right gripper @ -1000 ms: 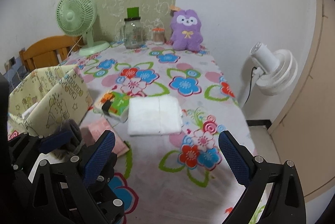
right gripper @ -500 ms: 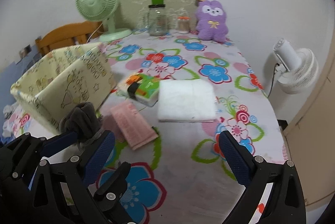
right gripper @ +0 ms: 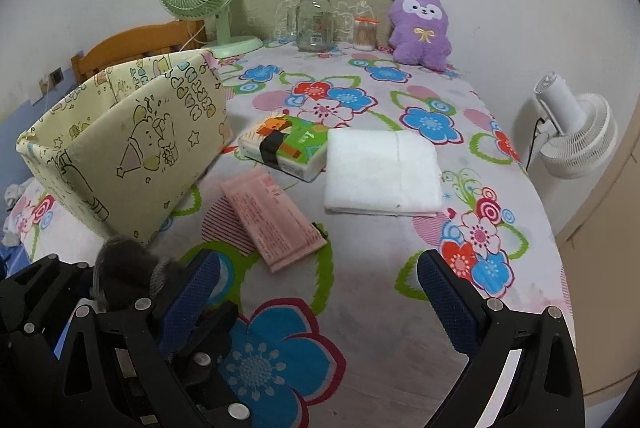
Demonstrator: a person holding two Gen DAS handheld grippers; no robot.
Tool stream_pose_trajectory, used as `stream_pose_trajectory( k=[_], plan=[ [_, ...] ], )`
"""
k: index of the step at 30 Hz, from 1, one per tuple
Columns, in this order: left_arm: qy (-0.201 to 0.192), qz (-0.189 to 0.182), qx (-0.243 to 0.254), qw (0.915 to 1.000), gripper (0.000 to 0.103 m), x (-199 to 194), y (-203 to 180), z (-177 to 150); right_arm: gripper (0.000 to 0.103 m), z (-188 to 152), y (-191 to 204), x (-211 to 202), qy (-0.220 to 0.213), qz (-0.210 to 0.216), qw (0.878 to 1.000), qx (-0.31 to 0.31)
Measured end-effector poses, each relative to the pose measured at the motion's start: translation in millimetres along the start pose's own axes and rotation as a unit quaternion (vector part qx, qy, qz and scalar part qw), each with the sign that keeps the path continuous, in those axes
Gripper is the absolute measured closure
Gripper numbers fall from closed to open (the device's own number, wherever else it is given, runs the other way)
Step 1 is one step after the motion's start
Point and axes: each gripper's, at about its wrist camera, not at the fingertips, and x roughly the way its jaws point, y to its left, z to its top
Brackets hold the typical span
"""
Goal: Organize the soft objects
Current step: 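Lower the left tool onto the dark gray drawstring pouch and close it, then grasp the pink paper card with the right tool while the left tool holds the pouch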
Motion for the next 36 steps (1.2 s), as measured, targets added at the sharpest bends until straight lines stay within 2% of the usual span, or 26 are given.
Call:
stream_pose_trajectory(
  k=[8,15,19,23,26,28,30,36],
  plan=[
    [-0.006,-0.006,-0.008,0.9999,0.048,1.3,5.7,0.7,0.003,3.0,2.6,8.6,0.003,0.007,1.0,-0.007],
    [-0.01,0.013,-0.001,0.9999,0.049,4.5,5.9,6.7,0.003,9.1,-0.3,20.0,0.007,0.004,1.0,-0.008],
    [-0.006,0.016,0.0,0.9999,0.049,7.6,5.8,11.2,0.014,12.9,-2.4,30.8,0.02,0.03,0.999,-0.002],
    [-0.003,0.013,0.002,0.9999,0.049,8.6,6.0,12.4,0.017,14.7,-2.3,42.5,0.034,0.05,0.998,-0.003],
    [-0.001,0.012,0.002,0.9999,0.049,8.6,5.9,12.8,0.025,16.4,-0.8,46.2,0.038,0.053,0.998,-0.011],
    [-0.002,0.014,0.003,0.9999,0.049,8.1,5.4,12.3,0.039,16.8,1.7,46.0,0.039,0.055,0.998,-0.02],
    [-0.003,0.012,0.002,0.9999,0.049,8.3,6.0,12.4,0.048,16.4,4.6,44.1,0.04,0.059,0.997,-0.027],
    [-0.004,0.012,0.009,0.9999,0.05,7.4,4.5,10.8,0.055,14.0,3.8,40.0,0.041,0.052,0.998,-0.023]
  ],
)
